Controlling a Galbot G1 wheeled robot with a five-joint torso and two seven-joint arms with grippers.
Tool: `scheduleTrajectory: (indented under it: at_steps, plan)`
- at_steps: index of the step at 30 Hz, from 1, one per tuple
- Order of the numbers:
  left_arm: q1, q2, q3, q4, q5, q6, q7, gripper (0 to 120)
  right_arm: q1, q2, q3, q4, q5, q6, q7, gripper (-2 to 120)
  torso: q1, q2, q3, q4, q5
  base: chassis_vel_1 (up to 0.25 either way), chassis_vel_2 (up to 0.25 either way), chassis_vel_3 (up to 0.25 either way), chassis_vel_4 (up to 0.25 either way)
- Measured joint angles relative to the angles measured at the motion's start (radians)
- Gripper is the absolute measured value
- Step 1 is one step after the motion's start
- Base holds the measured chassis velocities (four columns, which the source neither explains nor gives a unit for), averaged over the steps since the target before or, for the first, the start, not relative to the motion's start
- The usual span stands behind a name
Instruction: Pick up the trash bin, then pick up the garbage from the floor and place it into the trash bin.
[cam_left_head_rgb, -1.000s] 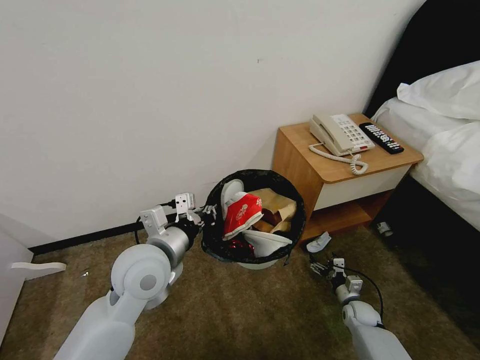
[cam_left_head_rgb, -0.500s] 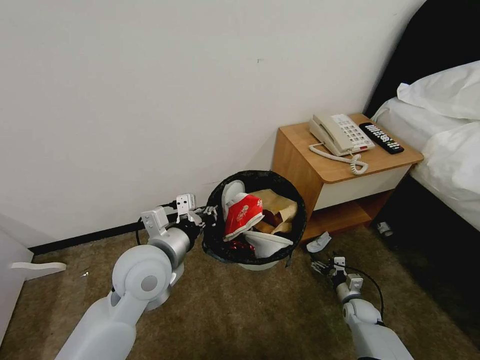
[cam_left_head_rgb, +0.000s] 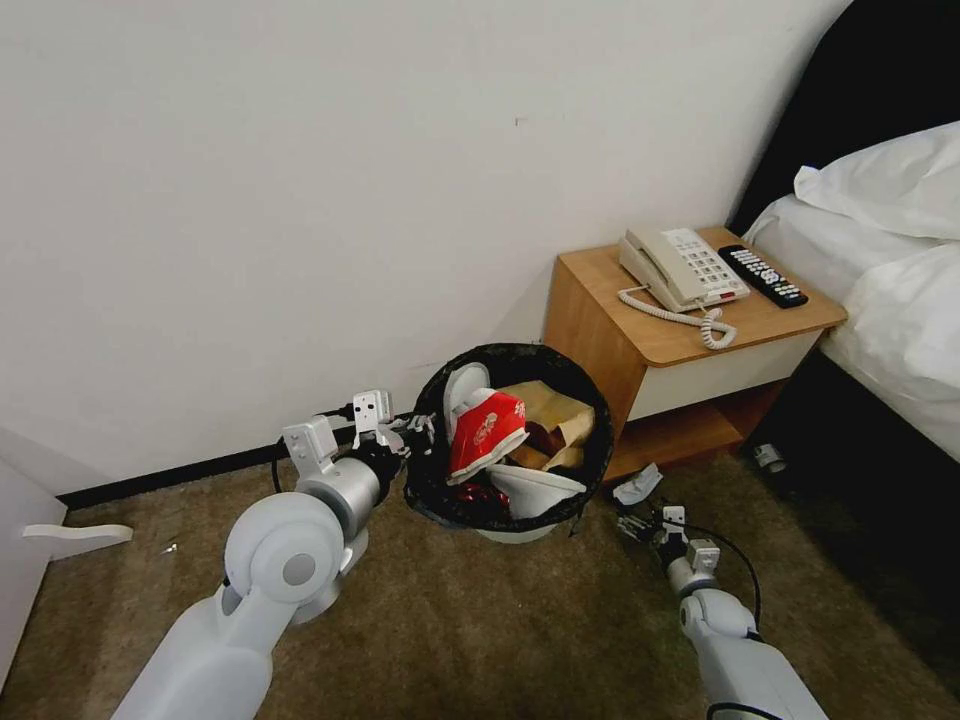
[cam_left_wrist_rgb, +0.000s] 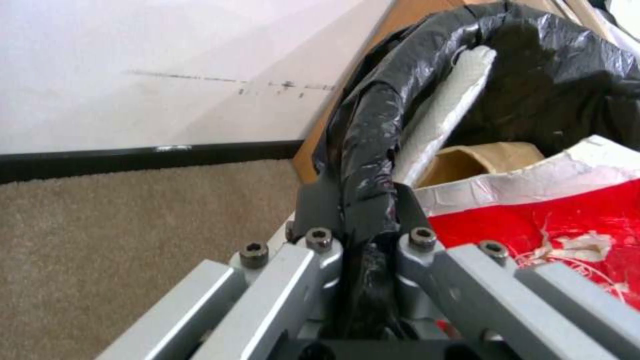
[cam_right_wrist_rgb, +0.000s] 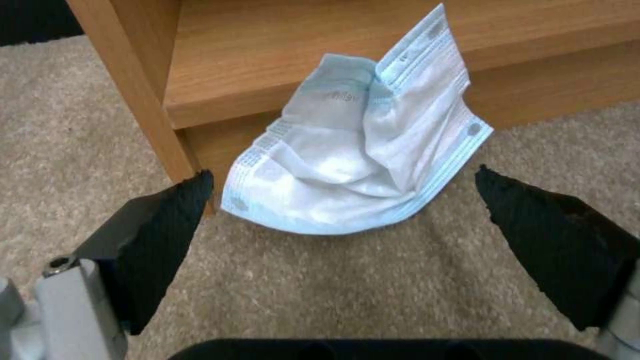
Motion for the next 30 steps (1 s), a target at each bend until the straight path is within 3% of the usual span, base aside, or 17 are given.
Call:
scheduleTrajectory:
  at_steps: [30]
  plan:
    - [0.002,-0.002,-0.002,-0.001,0.003,-0.001,0.002,4,0.075,0.017,0.001,-0.08,-0.011,-0.005,0.003,100,0.0,0.0,0.0,0.0,0.0,0.0,0.0,0.0,0.0]
